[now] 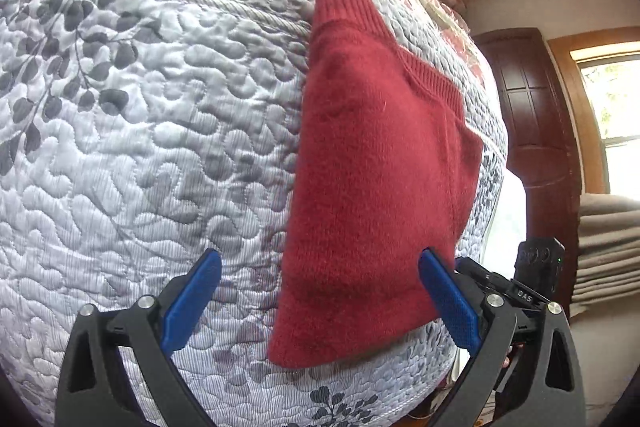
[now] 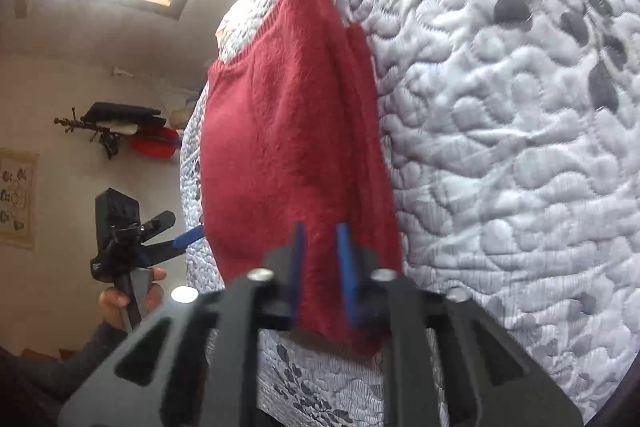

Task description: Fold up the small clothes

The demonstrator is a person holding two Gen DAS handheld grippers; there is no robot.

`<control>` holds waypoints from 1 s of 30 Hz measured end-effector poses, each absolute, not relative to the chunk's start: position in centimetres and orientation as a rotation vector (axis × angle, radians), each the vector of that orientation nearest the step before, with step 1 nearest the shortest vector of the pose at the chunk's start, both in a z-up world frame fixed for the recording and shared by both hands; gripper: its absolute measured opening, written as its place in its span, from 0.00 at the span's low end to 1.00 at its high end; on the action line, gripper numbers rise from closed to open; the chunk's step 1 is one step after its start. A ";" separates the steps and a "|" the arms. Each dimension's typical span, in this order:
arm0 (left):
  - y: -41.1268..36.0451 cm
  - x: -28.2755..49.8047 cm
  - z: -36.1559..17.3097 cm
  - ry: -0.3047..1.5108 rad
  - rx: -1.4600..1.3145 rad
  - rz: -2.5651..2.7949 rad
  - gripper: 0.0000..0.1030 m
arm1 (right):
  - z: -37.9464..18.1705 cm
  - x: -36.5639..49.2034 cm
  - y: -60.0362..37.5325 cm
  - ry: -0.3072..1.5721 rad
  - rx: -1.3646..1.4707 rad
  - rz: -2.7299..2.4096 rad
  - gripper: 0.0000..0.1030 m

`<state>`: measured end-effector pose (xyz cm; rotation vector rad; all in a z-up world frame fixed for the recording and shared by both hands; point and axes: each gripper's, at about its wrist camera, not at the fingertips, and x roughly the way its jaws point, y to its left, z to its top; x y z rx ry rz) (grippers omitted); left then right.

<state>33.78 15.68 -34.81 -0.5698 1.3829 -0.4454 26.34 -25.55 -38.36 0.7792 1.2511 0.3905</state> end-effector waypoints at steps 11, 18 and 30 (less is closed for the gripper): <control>16.8 40.1 -39.9 1.507 -0.842 -0.689 0.96 | -41.6 33.6 -26.3 1.378 0.891 0.472 0.87; 14.1 40.3 -42.9 1.565 -0.778 -0.779 0.96 | -43.1 34.9 -24.1 1.438 0.823 0.525 0.95; 15.5 39.5 -43.6 1.568 -0.747 -0.712 0.55 | -42.3 34.9 -21.1 1.414 0.767 0.513 0.45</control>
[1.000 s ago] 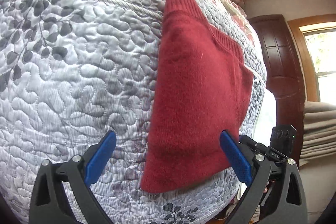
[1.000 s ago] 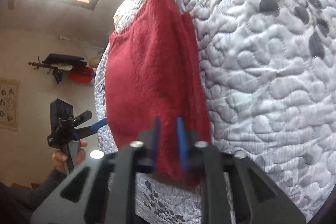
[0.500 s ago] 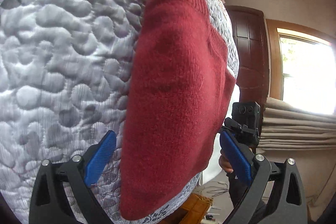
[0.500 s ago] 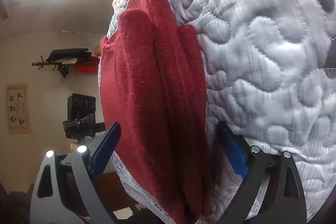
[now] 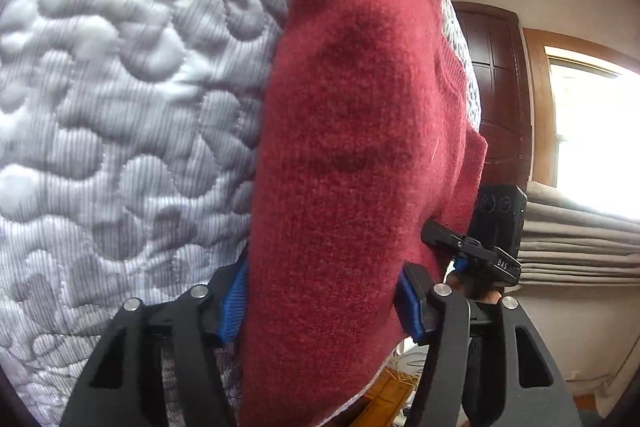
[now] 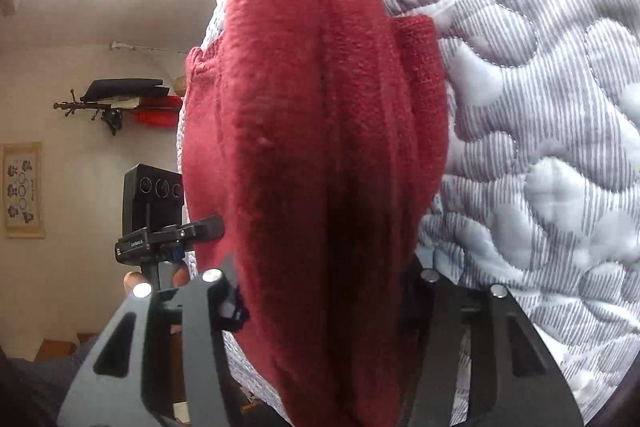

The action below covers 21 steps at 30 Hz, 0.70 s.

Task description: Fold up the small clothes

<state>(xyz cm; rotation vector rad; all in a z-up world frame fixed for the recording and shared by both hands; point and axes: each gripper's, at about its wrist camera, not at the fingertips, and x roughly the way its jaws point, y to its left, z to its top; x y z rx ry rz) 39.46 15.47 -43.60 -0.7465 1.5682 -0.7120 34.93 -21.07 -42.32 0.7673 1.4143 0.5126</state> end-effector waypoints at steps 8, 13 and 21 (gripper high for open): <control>15.4 38.3 -38.5 1.522 -0.592 -0.671 0.40 | -36.5 33.3 -17.3 1.331 0.634 0.475 0.38; 21.5 35.2 -34.3 1.462 -0.600 -0.649 0.40 | -33.4 31.8 -12.2 1.291 0.627 0.544 0.38; 34.0 27.8 -36.8 1.520 -0.618 -0.475 0.40 | -38.7 28.3 -0.5 1.436 0.640 0.673 0.38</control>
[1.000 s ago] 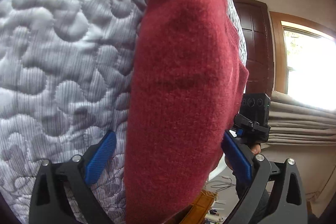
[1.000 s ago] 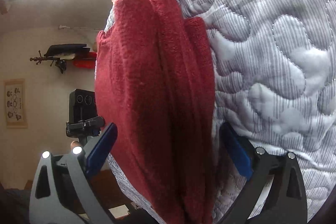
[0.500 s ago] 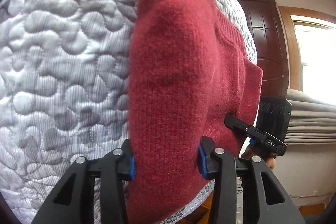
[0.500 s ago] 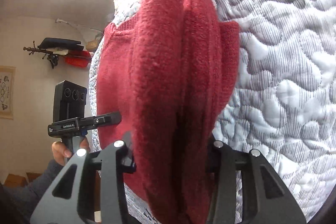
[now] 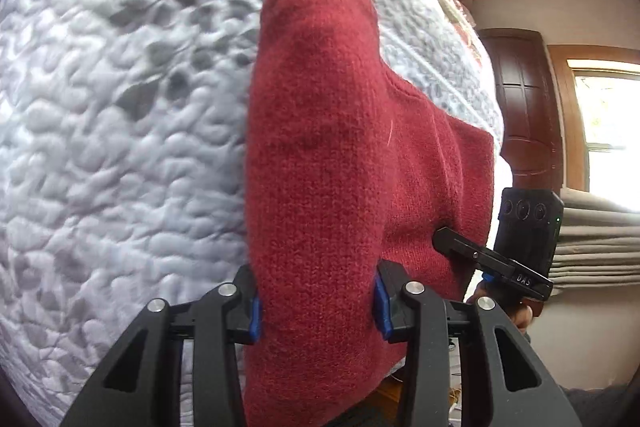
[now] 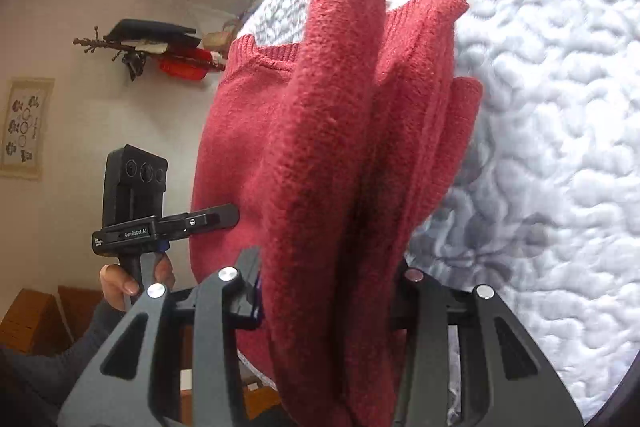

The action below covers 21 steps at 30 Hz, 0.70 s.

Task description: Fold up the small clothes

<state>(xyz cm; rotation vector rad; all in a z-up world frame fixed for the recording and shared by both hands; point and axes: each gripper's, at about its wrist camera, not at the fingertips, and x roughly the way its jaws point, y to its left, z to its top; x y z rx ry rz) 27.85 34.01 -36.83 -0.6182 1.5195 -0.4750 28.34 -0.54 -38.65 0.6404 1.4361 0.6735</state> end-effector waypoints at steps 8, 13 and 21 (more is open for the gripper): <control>39.8 24.3 -38.4 1.504 -0.692 -0.320 0.75 | -37.6 27.1 -1.1 1.455 0.580 0.555 0.70; 39.7 22.1 -30.8 1.206 -0.597 -0.296 0.93 | -30.9 28.4 -3.5 1.218 0.426 0.522 0.18; 32.3 20.3 -34.1 1.273 -0.570 -0.409 0.95 | -39.1 31.0 -0.4 1.404 0.359 0.541 0.00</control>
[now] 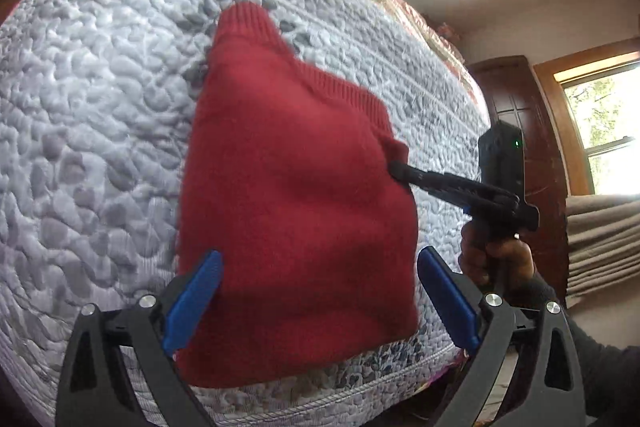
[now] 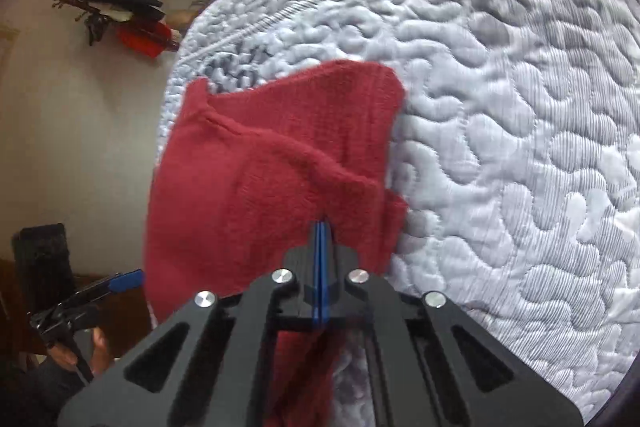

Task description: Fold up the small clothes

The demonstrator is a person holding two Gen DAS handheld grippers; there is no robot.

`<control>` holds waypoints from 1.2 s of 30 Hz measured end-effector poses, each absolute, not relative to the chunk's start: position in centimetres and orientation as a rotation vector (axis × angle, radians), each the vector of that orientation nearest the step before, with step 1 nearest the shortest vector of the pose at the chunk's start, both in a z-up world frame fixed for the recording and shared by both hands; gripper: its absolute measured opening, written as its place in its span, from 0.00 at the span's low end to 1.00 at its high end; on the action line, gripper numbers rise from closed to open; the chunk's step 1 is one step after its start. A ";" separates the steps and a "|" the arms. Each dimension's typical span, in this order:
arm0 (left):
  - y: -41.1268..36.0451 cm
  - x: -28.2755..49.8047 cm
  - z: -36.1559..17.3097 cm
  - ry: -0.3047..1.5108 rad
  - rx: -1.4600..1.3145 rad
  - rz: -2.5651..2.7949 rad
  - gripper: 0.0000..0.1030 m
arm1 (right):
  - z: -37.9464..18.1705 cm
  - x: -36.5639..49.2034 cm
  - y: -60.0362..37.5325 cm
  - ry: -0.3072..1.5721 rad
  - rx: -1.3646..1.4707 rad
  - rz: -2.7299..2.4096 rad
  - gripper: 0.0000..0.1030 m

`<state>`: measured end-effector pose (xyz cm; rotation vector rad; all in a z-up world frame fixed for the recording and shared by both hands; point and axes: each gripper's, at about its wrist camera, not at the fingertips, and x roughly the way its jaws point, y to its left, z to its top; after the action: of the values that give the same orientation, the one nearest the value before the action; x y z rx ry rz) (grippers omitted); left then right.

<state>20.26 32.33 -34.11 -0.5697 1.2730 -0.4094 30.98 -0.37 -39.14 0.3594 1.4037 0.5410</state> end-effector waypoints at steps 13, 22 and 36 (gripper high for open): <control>30.6 18.0 -33.7 1.298 -0.447 -0.408 0.96 | -35.5 22.1 1.1 1.408 0.306 0.596 0.06; 30.3 16.4 -34.2 1.333 -0.446 -0.371 0.96 | -31.8 18.2 0.1 1.351 0.287 0.543 0.13; 30.1 9.1 -25.6 1.323 -0.215 -0.139 0.96 | -22.8 10.5 4.9 1.267 -0.086 0.312 0.91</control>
<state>9.12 30.09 -25.62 -0.2153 1.3232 -0.1395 10.46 4.89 -22.80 -0.0859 1.2670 0.3124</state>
